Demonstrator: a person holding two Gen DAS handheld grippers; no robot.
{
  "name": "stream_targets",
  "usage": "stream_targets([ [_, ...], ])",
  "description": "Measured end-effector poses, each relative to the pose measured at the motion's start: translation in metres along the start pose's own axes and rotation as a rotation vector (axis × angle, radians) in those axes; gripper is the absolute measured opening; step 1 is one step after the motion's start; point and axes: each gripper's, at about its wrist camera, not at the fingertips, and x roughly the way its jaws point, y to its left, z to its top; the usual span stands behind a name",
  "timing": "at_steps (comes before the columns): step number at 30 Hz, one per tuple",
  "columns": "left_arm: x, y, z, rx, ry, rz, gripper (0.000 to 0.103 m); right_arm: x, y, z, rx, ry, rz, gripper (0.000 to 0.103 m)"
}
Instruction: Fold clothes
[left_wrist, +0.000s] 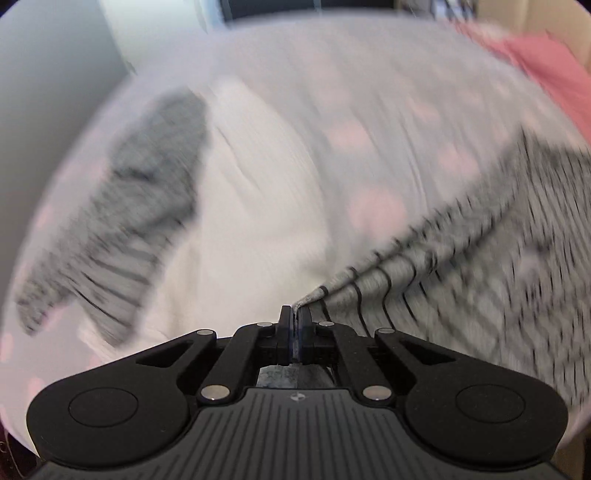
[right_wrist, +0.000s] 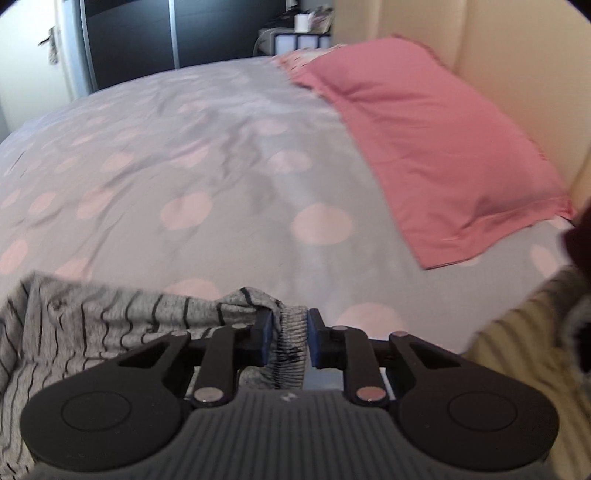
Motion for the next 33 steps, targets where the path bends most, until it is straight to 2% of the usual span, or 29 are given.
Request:
stream_targets([
  [3,-0.028,0.005,0.026,-0.015,-0.110,0.066,0.000,-0.012,-0.006,0.004,0.020,-0.028,-0.012,0.022],
  [5,-0.040,0.006,0.046,-0.002,-0.152,0.119,0.000,-0.020,-0.009,0.006,0.028,-0.043,-0.023,0.022],
  [9,-0.059,0.013,0.086,0.014,-0.224,0.209,0.000,-0.027,-0.011,0.010,0.027,-0.065,-0.072,0.022],
  [12,-0.050,0.021,0.117,0.043,-0.222,0.272,0.000,-0.029,-0.016,0.011,0.044,-0.076,-0.096,0.022],
  [16,-0.016,0.023,0.146,0.092,-0.190,0.343,0.000,-0.023,-0.022,0.013,0.066,-0.070,-0.107,0.022],
  [19,0.011,0.022,0.165,0.135,-0.202,0.416,0.000,-0.015,-0.018,0.015,0.057,-0.070,-0.130,0.022],
  [25,0.065,0.017,0.219,0.195,-0.248,0.476,0.000,0.007,-0.001,0.021,0.022,-0.092,-0.194,0.021],
  [27,0.091,0.012,0.236,0.220,-0.243,0.492,0.000,0.020,0.006,0.023,0.009,-0.091,-0.205,0.021],
  [33,0.189,-0.006,0.255,0.302,-0.165,0.535,0.000,0.066,0.021,0.029,-0.029,-0.061,-0.227,0.021],
])
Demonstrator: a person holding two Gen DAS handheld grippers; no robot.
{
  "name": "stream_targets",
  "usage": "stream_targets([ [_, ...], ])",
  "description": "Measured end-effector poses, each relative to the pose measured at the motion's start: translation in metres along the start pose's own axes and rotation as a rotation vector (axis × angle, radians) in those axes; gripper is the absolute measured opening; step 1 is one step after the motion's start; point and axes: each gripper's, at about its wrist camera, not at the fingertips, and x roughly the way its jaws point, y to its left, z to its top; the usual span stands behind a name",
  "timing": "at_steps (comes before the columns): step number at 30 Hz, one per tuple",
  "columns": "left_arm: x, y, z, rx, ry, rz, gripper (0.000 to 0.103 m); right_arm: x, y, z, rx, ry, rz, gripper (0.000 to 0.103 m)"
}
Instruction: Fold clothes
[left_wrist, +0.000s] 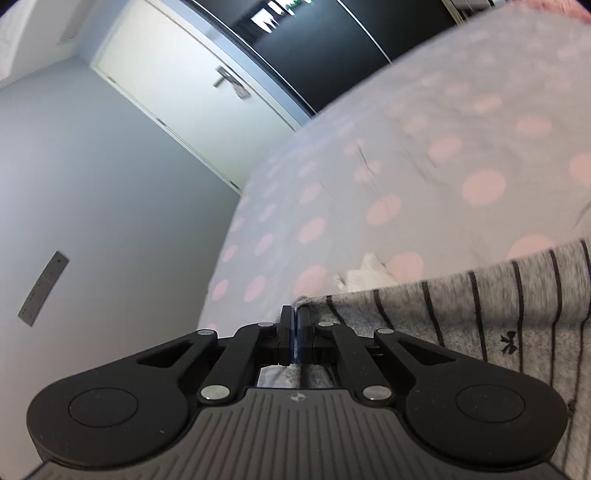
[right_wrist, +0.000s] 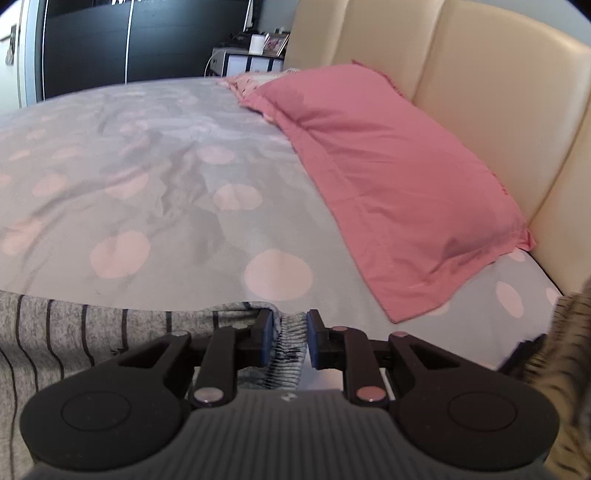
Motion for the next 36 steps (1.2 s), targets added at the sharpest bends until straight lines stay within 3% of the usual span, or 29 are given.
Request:
stream_targets([
  [4,0.037,-0.034,-0.006,0.002,0.031,-0.050,0.000,0.027,0.016,-0.007,-0.056,0.044,-0.015,0.022],
  [8,0.053,-0.043,-0.016,-0.023,0.048,-0.136,0.006,0.042,0.023,-0.014,-0.089,0.074,-0.018,0.023],
  [12,0.057,-0.022,-0.021,-0.070,0.062,-0.228,0.023,0.045,0.023,-0.017,-0.096,0.073,-0.018,0.027],
  [19,0.029,0.045,-0.048,-0.202,0.041,-0.252,0.050,0.032,0.022,-0.017,-0.103,0.035,-0.010,0.042],
  [27,-0.016,0.080,-0.144,-0.302,0.197,-0.326,0.053,-0.007,0.030,-0.015,-0.123,-0.051,0.034,0.055],
  [33,-0.016,0.088,-0.208,-0.509,0.346,-0.430,0.052,-0.033,0.032,-0.020,-0.180,-0.044,0.070,0.058],
  [34,-0.013,0.085,-0.212,-0.517,0.363,-0.446,0.048,-0.037,0.030,-0.022,-0.188,-0.039,0.070,0.058],
  [36,-0.009,0.080,-0.220,-0.532,0.397,-0.477,0.030,-0.045,0.027,-0.025,-0.206,-0.027,0.069,0.061],
])
